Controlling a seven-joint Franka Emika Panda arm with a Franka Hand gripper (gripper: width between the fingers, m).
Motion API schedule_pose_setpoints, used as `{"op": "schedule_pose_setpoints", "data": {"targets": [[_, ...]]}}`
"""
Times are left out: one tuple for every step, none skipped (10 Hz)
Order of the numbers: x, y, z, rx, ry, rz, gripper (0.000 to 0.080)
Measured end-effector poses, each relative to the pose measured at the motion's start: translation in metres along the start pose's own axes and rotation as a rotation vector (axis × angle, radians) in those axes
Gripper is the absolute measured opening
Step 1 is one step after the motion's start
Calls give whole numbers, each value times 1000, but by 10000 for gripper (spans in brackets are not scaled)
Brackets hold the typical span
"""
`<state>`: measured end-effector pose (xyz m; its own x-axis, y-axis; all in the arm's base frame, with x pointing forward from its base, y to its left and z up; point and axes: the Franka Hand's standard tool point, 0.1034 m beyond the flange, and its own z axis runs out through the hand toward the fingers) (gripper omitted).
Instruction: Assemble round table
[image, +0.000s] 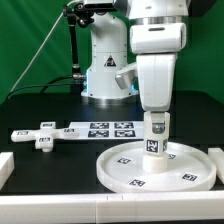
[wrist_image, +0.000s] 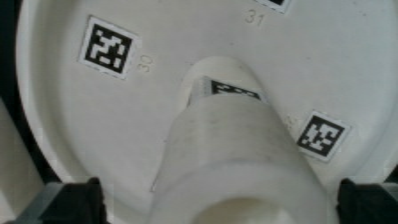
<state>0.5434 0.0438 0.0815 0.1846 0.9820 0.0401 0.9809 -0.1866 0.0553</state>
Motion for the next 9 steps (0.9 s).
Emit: {"op": "schedule_pose_setpoints", "data": {"targets": [[-1, 0, 0, 0, -5, -43, 649], [-3, 0, 1, 0, -11, -116, 649], [-4, 0, 1, 0, -15, -164, 649], [-5, 0, 2, 0, -16, -151, 649], [-5, 0, 2, 1, -16, -150, 521], [-5, 0, 2, 1, -16, -150, 405], [-5, 0, 2, 2, -16, -150, 406], [-6, 0, 2, 2, -16, -142, 406], [-6, 0, 3, 2, -17, -110, 406]]}}
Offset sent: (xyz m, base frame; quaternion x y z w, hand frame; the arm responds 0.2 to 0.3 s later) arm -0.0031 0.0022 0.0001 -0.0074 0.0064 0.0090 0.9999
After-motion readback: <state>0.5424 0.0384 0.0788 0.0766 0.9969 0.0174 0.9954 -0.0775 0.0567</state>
